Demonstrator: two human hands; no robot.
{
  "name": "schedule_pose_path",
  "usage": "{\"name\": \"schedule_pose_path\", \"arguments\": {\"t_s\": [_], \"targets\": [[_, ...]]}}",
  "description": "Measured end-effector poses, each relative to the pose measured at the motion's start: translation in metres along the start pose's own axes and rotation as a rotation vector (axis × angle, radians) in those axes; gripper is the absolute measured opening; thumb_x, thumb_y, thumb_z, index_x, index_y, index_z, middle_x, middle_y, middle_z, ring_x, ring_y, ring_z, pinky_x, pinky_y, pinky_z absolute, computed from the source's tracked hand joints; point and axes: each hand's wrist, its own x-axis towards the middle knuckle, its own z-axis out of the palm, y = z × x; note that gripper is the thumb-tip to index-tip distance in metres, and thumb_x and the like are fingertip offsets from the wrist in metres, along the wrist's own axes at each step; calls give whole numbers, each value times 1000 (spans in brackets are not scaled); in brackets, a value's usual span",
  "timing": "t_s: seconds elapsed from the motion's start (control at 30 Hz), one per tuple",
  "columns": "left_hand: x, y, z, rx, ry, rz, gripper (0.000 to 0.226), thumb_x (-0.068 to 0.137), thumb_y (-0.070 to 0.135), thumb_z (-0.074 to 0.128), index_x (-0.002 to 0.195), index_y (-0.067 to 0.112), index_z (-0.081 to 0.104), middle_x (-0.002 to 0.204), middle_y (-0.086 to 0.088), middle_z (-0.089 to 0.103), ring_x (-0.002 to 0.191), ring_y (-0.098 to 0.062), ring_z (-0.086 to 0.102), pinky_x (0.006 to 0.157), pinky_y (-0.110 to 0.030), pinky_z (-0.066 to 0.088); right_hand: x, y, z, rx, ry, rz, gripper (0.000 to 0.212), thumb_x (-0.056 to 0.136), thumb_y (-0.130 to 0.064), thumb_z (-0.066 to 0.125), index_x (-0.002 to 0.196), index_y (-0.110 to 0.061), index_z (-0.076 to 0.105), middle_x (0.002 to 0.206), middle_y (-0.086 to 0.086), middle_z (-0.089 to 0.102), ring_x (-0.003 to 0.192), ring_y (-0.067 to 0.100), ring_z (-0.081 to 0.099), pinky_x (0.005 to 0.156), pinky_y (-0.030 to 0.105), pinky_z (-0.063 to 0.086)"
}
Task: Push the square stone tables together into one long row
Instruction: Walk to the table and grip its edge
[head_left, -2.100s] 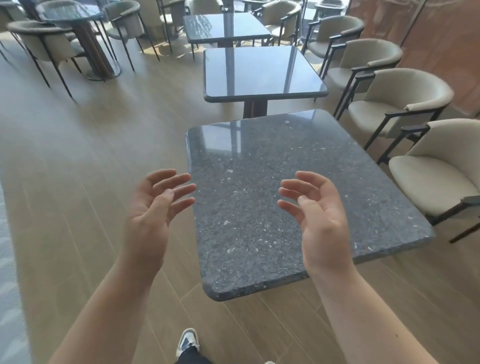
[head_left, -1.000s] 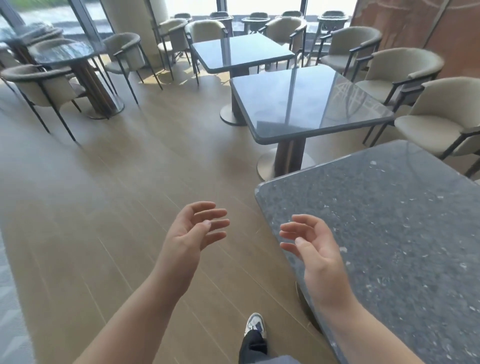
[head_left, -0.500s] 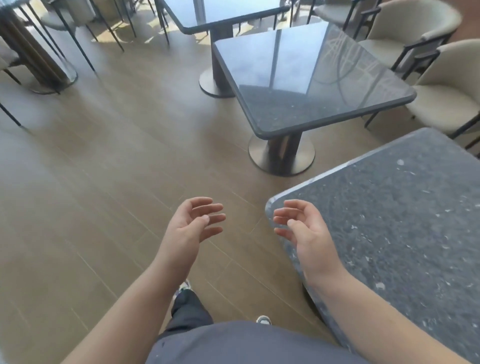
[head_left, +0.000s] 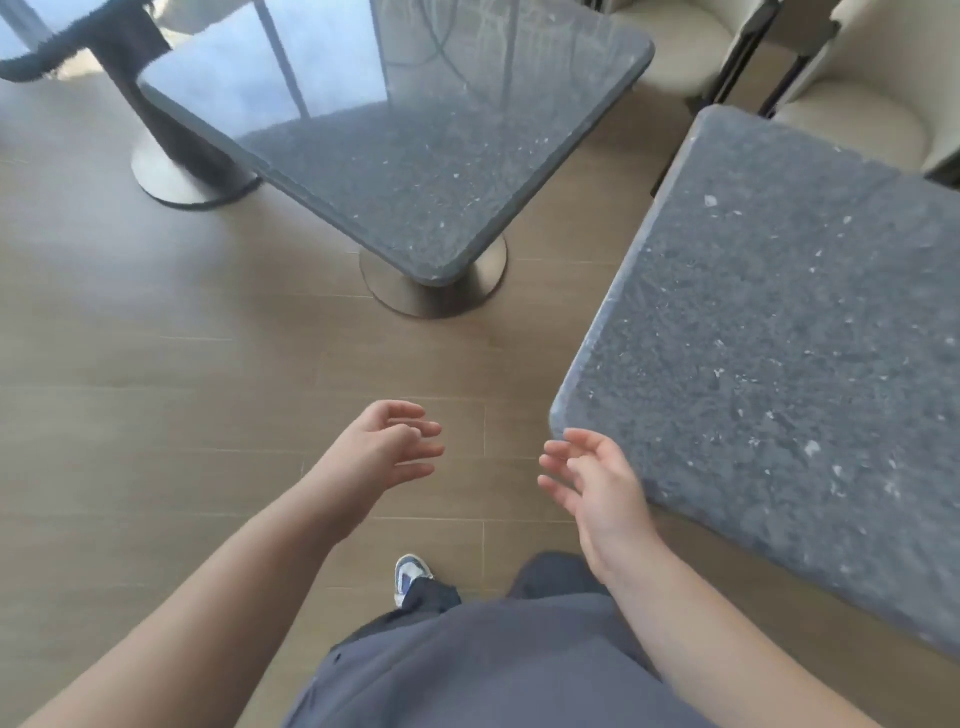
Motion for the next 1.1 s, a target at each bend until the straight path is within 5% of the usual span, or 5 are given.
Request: {"name": "schedule_pose_path", "arguments": {"t_s": [0.33, 0.67, 0.8, 0.9, 1.1], "targets": [[116, 24, 98, 82, -228, -216, 23, 100, -2, 46, 122, 3, 53, 121, -19, 66, 113, -34, 67, 91, -43, 56, 69, 40, -32, 440, 370, 328, 24, 102, -3, 43, 121, -2, 57, 105, 15, 66, 92, 25, 67, 78, 37, 57], [198, 17, 137, 503, -314, -507, 11, 101, 8, 59, 111, 4, 62, 104, -12, 56, 98, -27, 58, 93, -35, 51, 163, 54, -36, 1090, 432, 453, 67, 96, -47, 64, 150, -14, 44, 150, 12, 52, 132, 28, 54, 117, 42, 39], [216, -8, 155, 305, -301, -763, 62, 96, 23, 70, 147, 5, 40, 147, -24, 43, 134, -30, 50, 108, -34, 44, 174, 55, -34, 1179, 538, 338, 49, 100, -37, 61, 142, -13, 52, 139, 12, 62, 122, 29, 62, 110, 42, 46], [222, -39, 181, 166, -437, -829, 76, 90, 44, 67, 149, 4, 42, 146, -17, 55, 115, -22, 63, 109, -29, 42, 183, 64, -32, 1224, 586, 249, 43, 102, -29, 57, 141, -10, 55, 137, 15, 64, 124, 32, 62, 108, 45, 47], [224, -90, 201, -114, -332, -798, 57, 94, 38, 68, 140, 7, 56, 130, -14, 70, 121, -27, 66, 112, -39, 43, 191, 83, -20, 1226, 666, 219, 47, 99, -36, 62, 134, -6, 61, 129, 17, 68, 122, 33, 64, 113, 48, 43]]}}
